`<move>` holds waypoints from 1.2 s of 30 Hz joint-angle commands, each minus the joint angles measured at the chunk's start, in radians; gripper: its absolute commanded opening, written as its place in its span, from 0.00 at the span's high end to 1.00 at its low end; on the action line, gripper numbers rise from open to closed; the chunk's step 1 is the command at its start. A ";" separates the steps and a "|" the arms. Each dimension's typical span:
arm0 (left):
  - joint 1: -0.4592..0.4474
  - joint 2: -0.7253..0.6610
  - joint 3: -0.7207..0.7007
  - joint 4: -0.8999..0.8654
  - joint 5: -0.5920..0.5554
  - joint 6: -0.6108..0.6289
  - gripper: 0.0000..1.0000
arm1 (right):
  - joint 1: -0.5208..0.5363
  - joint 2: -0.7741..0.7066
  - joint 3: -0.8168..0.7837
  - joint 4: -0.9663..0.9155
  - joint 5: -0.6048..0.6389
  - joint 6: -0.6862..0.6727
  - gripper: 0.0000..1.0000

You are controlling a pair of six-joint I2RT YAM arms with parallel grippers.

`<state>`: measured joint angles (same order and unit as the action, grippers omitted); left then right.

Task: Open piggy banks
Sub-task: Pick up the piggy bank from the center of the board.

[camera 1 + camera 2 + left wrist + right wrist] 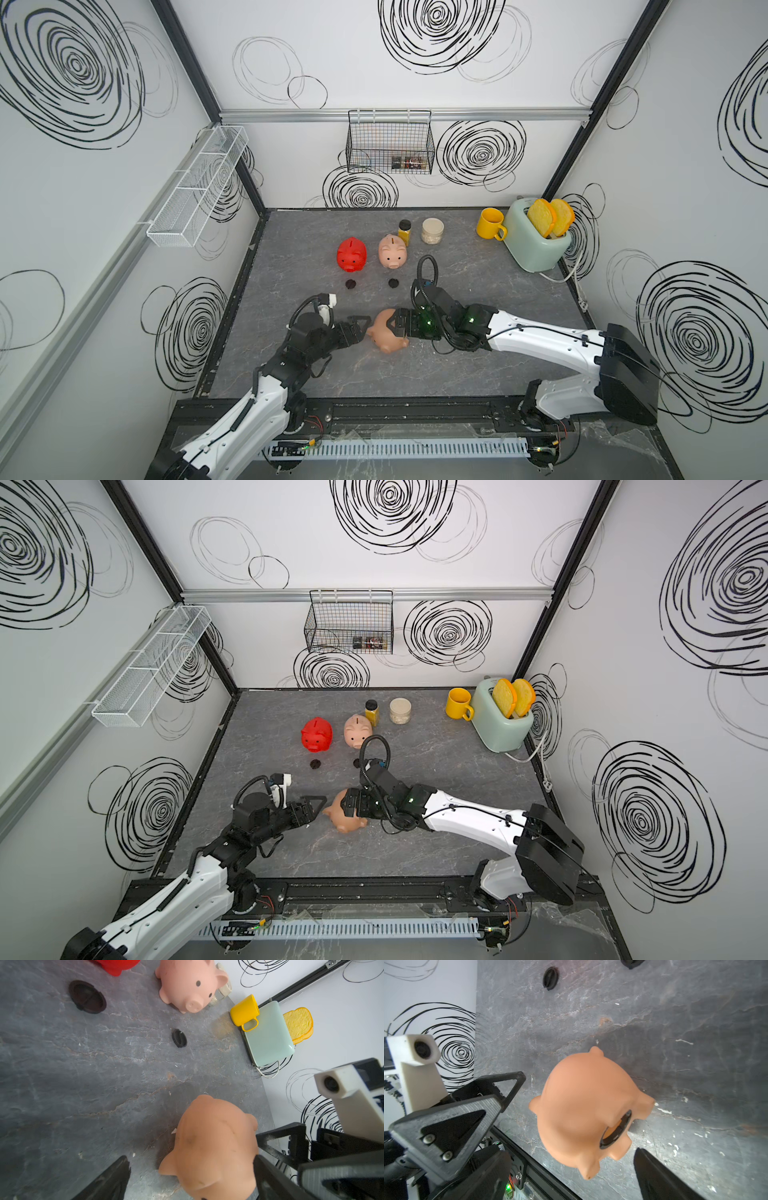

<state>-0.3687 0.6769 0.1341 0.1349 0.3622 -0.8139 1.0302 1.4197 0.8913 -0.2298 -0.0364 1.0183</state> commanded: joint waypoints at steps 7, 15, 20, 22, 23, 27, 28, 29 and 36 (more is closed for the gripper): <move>0.020 0.027 -0.033 0.096 0.079 -0.010 0.04 | -0.012 0.110 0.069 -0.011 -0.020 0.090 0.03; 0.019 0.055 -0.031 0.108 0.086 0.011 0.04 | -0.040 0.117 -0.003 0.069 -0.083 0.136 0.03; 0.019 0.105 -0.033 0.155 0.093 0.009 0.04 | -0.084 0.101 -0.107 0.224 -0.183 0.151 0.02; 0.019 0.118 -0.034 0.177 0.100 0.001 0.04 | -0.097 0.100 -0.127 0.249 -0.205 0.156 0.03; 0.019 0.127 -0.032 0.185 0.104 0.000 0.04 | -0.104 0.100 -0.141 0.269 -0.222 0.162 0.02; 0.016 0.154 -0.029 0.214 0.115 -0.002 0.04 | -0.128 0.097 -0.195 0.347 -0.259 0.173 0.02; 0.014 0.160 -0.030 0.225 0.118 -0.004 0.04 | -0.130 0.098 -0.206 0.366 -0.267 0.169 0.02; 0.011 0.169 -0.030 0.235 0.119 -0.006 0.04 | -0.136 0.099 -0.219 0.387 -0.274 0.169 0.02; -0.006 0.207 -0.034 0.294 0.139 -0.041 0.04 | -0.172 0.099 -0.292 0.499 -0.323 0.173 0.01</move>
<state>-0.3676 0.8780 0.1047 0.3447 0.4789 -0.8299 0.8742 1.5108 0.6403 0.2687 -0.3527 1.1793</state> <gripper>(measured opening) 0.960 0.986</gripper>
